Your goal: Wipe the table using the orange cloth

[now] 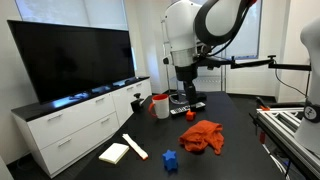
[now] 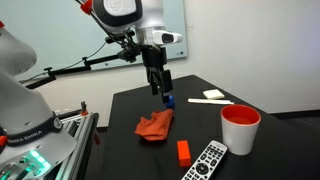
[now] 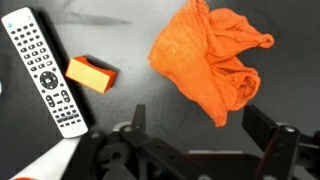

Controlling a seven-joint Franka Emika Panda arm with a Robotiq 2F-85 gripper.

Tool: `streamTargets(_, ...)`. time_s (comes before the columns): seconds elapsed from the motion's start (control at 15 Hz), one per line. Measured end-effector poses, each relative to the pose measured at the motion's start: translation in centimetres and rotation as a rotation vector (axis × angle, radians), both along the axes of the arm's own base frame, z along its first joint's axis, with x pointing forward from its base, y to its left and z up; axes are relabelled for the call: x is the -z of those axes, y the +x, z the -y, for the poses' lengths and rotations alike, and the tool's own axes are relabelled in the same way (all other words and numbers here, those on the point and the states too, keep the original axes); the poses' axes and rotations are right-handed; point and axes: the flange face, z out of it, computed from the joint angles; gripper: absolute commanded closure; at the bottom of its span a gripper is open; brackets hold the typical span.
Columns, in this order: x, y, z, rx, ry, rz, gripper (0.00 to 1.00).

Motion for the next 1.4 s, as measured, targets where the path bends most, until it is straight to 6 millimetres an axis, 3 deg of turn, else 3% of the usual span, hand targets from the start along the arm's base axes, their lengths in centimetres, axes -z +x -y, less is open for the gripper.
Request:
streamTargets(0.33, 3.8, -0.6, -1.0, -0.181, -0.028, 0.042, 0.0)
streamTargets(0.67, 5.5, -0.6, -1.6, -0.281, -0.043, 0.059, 0.0)
streamTargets(0.93, 5.9, -0.7, -1.6, -0.34, -0.067, 0.052, 0.0)
streamTargets(1.27, 4.6, -0.7, -1.4, -0.316, -0.07, 0.073, 0.0)
streamTargets(1.4, 5.6, -1.2, -1.7, -0.348, -0.055, 0.038, 0.0)
